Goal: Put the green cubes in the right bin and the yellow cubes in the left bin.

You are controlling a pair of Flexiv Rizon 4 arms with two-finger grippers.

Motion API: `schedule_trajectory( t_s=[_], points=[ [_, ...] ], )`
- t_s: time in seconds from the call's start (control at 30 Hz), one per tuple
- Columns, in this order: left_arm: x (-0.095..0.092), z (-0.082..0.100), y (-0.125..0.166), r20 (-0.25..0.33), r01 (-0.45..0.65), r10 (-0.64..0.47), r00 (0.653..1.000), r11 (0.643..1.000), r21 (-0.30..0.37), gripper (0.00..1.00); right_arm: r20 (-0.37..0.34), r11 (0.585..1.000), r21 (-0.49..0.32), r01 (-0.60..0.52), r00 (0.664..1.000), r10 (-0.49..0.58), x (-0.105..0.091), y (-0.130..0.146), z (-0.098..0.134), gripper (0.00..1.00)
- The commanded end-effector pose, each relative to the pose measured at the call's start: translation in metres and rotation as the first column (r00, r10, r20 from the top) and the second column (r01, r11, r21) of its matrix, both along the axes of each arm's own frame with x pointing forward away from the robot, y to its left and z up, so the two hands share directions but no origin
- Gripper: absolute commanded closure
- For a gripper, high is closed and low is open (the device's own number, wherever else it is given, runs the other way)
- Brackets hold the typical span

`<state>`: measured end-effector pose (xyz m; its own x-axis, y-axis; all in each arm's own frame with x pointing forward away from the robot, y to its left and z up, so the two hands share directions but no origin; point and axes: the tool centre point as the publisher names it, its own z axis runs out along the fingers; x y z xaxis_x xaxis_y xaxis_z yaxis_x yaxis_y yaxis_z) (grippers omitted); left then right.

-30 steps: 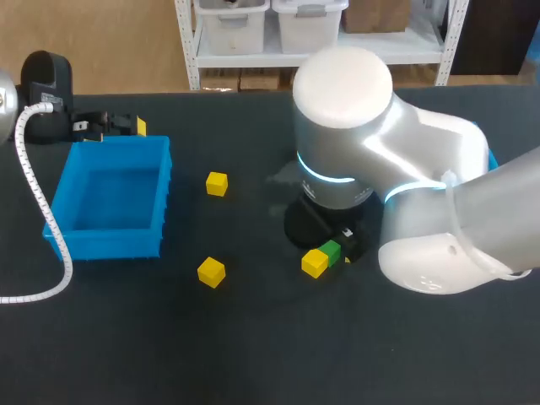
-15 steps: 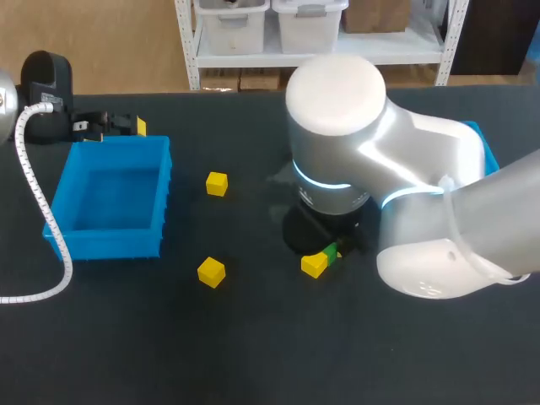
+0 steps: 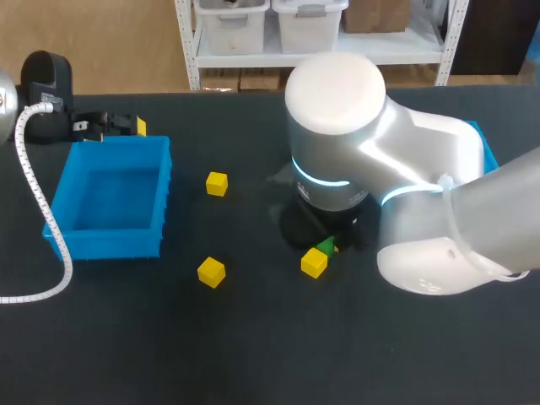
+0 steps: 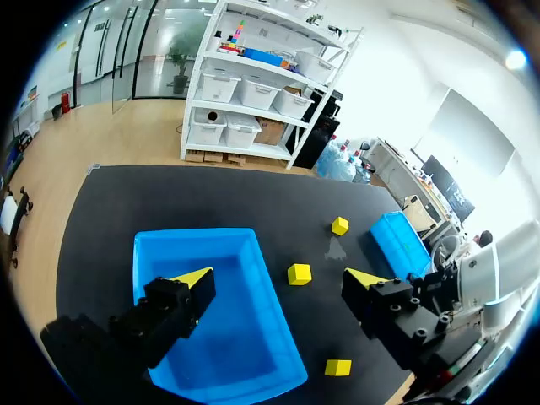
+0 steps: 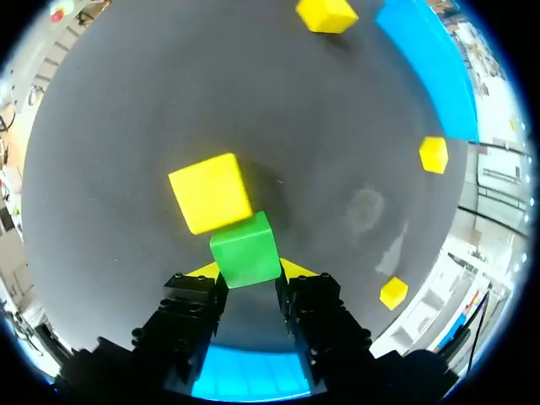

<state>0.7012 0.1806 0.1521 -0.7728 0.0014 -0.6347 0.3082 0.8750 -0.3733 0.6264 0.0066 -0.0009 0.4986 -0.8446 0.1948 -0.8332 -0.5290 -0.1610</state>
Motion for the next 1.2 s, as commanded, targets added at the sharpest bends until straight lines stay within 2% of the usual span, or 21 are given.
schedule_trajectory(
  t_s=[0.03, 0.23, 0.4, 0.53, 0.67, 0.77, 0.93, 1.2],
  points=[
    [-0.001, -0.002, 0.002, 0.007, 0.006, -0.006, 1.0, 1.0, -0.01, 0.0, 0.016, 0.999, 0.023, 0.034, 0.999, -0.034, 0.008, -0.004, 0.01, 1.0],
    [-0.001, -0.002, 0.002, 0.007, 0.006, -0.006, 1.0, 1.0, -0.01, 0.0, 0.05, 0.984, 0.107, 0.142, 0.988, -0.149, 0.027, -0.009, 0.033, 1.0],
    [-0.001, -0.002, 0.002, 0.007, 0.006, -0.006, 1.0, 1.0, -0.01, 0.0, 0.072, 0.946, 0.204, 0.253, 0.96, -0.272, 0.043, -0.017, 0.058, 1.0],
    [-0.001, -0.002, 0.002, 0.007, 0.006, -0.006, 1.0, 1.0, -0.01, 0.0, 0.08, 0.895, 0.276, 0.35, 0.92, -0.384, 0.055, -0.032, 0.073, 1.0],
    [-0.001, -0.002, 0.002, 0.007, 0.006, -0.006, 1.0, 1.0, -0.01, 0.0, 0.071, 0.825, 0.347, 0.446, 0.865, -0.497, 0.066, -0.048, 0.084, 1.0],
    [-0.001, -0.002, 0.002, 0.007, 0.006, -0.006, 1.0, 1.0, -0.01, 0.0, 0.053, 0.75, 0.411, 0.518, 0.808, -0.587, 0.075, -0.061, 0.091, 1.0],
    [-0.001, -0.002, 0.002, 0.007, 0.006, -0.006, 1.0, 1.0, -0.01, 0.0, -0.013, 0.57, 0.514, 0.641, 0.67, -0.742, 0.089, -0.083, 0.097, 1.0],
    [-0.001, -0.002, 0.002, 0.007, 0.006, -0.006, 1.0, 1.0, -0.01, 0.0, -0.109, 0.31, 0.564, 0.765, 0.442, -0.89, 0.097, -0.12, 0.084, 1.0]
  ],
)
